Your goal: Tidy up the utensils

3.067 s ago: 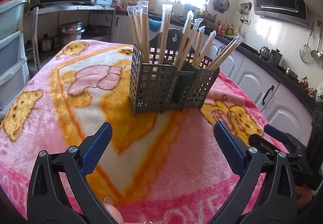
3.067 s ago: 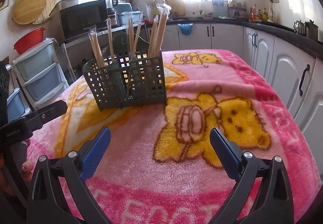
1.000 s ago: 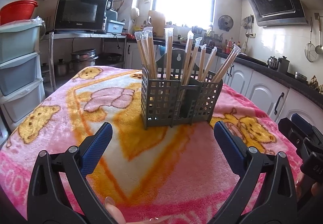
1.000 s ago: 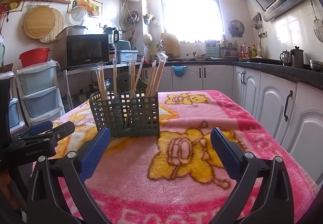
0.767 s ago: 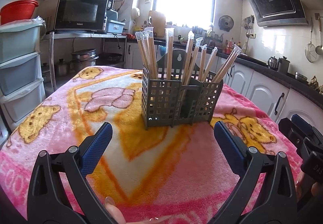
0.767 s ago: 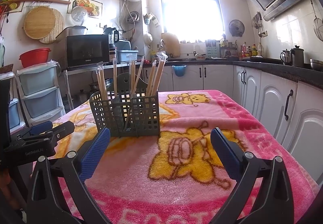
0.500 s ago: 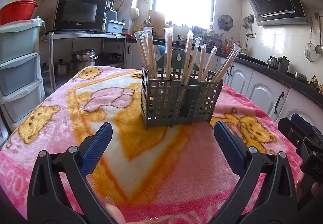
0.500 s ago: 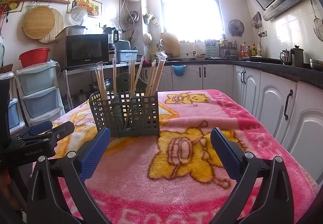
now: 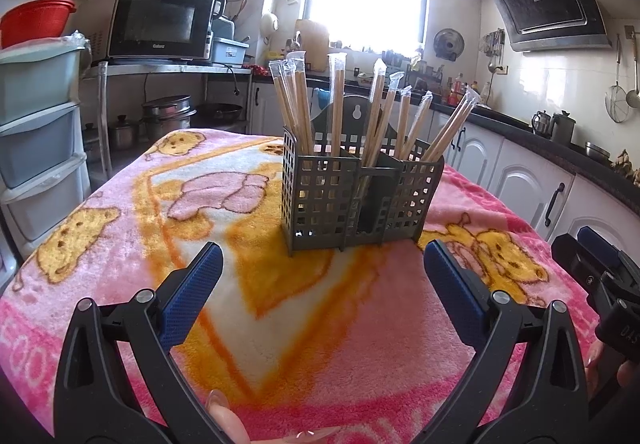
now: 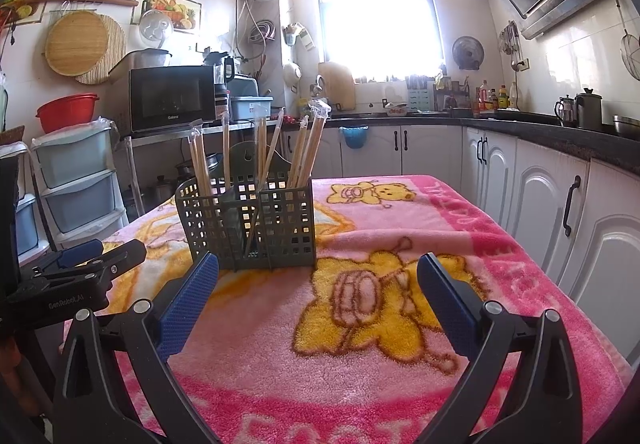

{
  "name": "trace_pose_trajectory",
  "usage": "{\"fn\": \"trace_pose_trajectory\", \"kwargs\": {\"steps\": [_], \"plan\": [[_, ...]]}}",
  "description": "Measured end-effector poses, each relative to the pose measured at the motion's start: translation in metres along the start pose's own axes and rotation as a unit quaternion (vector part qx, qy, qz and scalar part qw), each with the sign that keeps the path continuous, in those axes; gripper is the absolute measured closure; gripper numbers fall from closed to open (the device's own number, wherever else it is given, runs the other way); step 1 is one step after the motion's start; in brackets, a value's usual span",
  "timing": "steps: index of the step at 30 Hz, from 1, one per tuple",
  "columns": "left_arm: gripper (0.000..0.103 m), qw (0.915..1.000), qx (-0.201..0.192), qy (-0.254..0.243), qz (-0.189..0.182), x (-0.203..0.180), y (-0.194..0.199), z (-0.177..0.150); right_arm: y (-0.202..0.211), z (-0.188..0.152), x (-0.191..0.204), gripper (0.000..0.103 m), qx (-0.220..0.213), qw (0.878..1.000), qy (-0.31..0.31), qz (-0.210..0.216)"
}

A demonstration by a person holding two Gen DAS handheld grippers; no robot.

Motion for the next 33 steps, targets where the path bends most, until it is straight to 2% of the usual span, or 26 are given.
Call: {"fn": "trace_pose_trajectory", "kwargs": {"steps": [8,20,27,31,33], "plan": [[0.01,1.0,-0.003,0.002,-0.002,0.002,0.001,0.001,-0.003,0.0,0.0,0.006,0.007,1.0,-0.001,-0.003],[0.01,0.9996,0.005,-0.01,0.027,-0.001,-0.004,0.001,-0.003,-0.001,-0.001,0.006,0.005,1.0,-0.001,-0.007],[0.01,0.9997,-0.003,-0.015,0.021,-0.004,-0.002,0.002,-0.004,-0.001,-0.003,0.006,0.01,1.0,-0.006,-0.011],[0.01,0.9996,0.021,0.01,0.018,0.009,-0.008,0.008,-0.006,0.004,-0.012,0.006,0.027,0.999,-0.017,-0.029],[0.01,0.9978,0.052,0.016,0.038,0.022,-0.016,0.015,-0.012,0.011,-0.027,0.006,0.053,0.997,-0.016,-0.054]]}}
Point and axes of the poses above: each gripper's, at about its wrist camera, not at the fingertips, and y roughly against the way its jaws point, x to its left, z to its top, the point moved 1 cm from there along -y, roughly the way its jaws point, and after that the axes turned 5 degrees about -x, right-handed, at the moved point
